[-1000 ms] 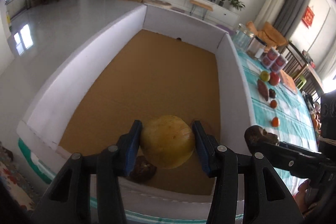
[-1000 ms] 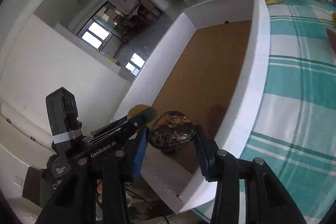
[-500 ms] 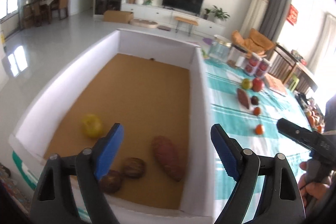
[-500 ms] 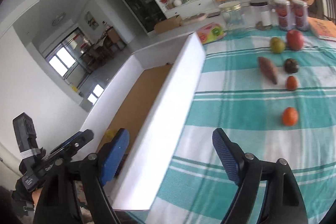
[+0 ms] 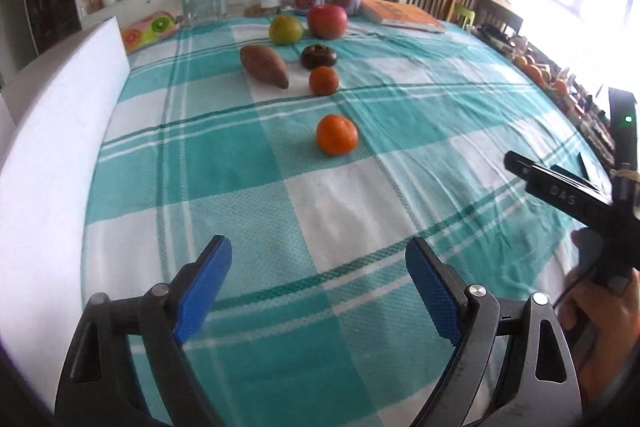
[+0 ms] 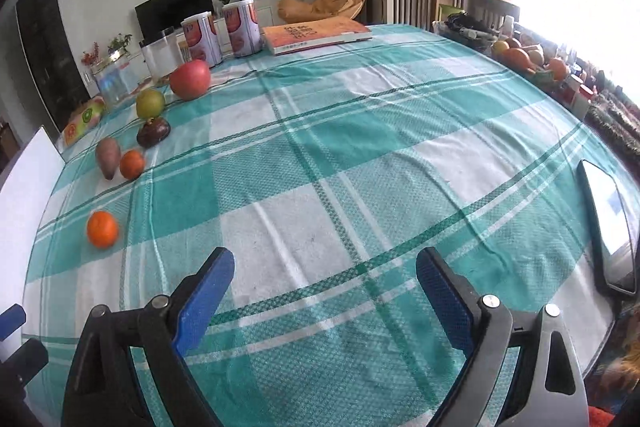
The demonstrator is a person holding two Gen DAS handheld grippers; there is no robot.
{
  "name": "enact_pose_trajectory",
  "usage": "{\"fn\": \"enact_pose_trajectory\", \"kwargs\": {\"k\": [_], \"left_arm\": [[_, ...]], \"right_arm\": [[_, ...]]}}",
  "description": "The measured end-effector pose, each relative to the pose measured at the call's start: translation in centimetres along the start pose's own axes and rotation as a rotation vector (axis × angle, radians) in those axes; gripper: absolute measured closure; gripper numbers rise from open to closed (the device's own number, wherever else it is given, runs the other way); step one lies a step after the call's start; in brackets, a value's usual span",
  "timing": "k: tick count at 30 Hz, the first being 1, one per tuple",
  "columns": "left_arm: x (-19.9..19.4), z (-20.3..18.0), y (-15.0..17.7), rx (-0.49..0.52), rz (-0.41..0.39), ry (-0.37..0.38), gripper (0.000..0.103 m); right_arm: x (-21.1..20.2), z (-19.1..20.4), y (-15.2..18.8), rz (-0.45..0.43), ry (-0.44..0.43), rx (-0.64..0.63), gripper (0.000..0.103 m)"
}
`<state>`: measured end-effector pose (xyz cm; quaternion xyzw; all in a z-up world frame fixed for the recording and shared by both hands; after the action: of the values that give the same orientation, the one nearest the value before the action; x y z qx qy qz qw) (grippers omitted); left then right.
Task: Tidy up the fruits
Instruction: 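Return both tools to the tablecloth and approach the second sweet potato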
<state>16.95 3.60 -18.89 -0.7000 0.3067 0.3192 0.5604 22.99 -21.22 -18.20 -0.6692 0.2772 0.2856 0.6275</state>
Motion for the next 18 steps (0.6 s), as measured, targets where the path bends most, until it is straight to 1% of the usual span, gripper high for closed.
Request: {"fn": "enact_pose_trajectory", "kwargs": {"k": [4, 6, 9, 13, 18], "left_arm": [[2.2, 2.5, -0.7, -0.025, -0.024, -0.087, 0.013], [3.1, 3.5, -0.8, -0.029, -0.021, -0.121, 0.013], [3.0, 4.1, -0.6, -0.054, -0.026, -0.114, 0.013], [3.4, 3.9, -0.5, -0.042, -0.018, -0.135, 0.009], [3.5, 4.2, -0.6, -0.051, -0.013, -0.131, 0.007]], "right_arm": [[0.7, 1.1, 1.0, 0.040, 0.033, -0.043, 0.011], [1.3, 1.2, 1.4, 0.058, 0.037, -0.047, 0.011], [1.8, 1.1, 1.6, 0.076, 0.036, -0.040, 0.011], [2.3, 1.0, 2.0, 0.106, 0.024, -0.023, 0.011], [2.4, 1.0, 2.1, 0.111, 0.026, -0.029, 0.009]]}}
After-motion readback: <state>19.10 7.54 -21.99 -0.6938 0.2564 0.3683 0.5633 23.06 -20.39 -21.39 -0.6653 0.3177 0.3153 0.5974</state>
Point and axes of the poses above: each gripper's, at about its wrist camera, not at the fingertips, and x roughly the way its jaws point, z to its left, y to its underside, the point moved 10 cm from there along x, roughly the way its jaws point, and after that the axes turned 8 degrees about -x, right-handed, at the moved point
